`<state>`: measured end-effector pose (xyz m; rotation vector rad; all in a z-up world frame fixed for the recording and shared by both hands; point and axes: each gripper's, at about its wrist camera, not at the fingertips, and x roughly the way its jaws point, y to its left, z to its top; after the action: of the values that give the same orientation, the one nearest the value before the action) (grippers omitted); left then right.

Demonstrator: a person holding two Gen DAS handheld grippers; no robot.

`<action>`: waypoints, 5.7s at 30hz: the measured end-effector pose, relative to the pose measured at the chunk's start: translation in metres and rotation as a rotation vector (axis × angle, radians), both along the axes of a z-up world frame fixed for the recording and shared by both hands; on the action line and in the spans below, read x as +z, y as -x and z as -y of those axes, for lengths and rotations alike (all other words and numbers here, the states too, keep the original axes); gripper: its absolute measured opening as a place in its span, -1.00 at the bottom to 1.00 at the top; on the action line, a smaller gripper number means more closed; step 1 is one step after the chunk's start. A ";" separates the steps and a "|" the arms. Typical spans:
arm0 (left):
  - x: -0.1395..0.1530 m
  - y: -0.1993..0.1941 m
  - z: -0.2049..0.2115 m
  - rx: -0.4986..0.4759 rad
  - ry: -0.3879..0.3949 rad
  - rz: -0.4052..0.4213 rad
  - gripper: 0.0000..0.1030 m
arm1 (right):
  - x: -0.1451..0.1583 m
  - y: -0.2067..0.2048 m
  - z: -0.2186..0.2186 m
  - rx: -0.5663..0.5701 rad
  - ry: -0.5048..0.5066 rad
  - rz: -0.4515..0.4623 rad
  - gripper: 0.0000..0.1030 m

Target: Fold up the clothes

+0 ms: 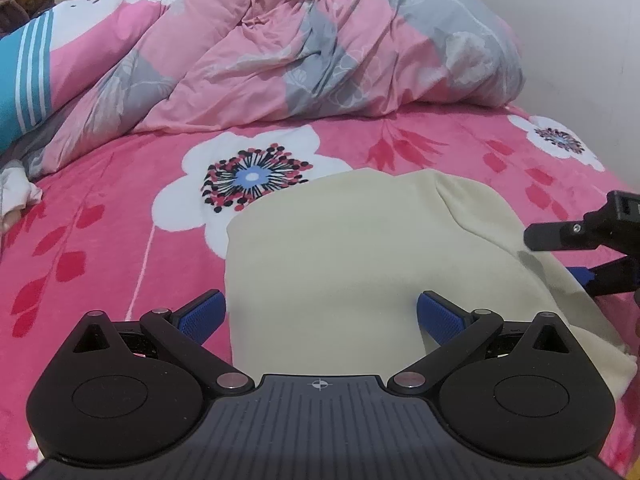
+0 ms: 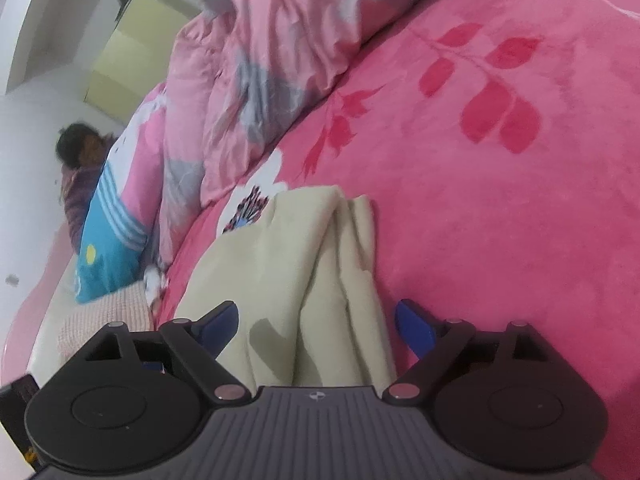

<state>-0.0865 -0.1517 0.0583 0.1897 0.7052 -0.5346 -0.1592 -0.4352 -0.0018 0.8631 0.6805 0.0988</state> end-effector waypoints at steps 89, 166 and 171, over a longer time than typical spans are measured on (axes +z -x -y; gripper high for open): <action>-0.030 -0.136 0.351 -0.423 0.677 -0.511 1.00 | 0.071 -0.081 0.325 0.205 0.495 -0.024 -0.12; -0.027 -0.082 0.369 -0.571 0.505 -0.012 1.00 | 0.063 -0.101 0.361 -0.565 0.614 -0.222 -0.69; -0.026 -0.086 0.366 -0.530 0.556 -0.029 1.00 | 0.098 -0.112 0.354 -0.372 0.573 -0.063 -0.67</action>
<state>-0.0001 -0.5177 0.0325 -0.1607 0.5058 -1.2190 -0.0469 -0.7896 0.0966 0.4262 0.5538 -0.4420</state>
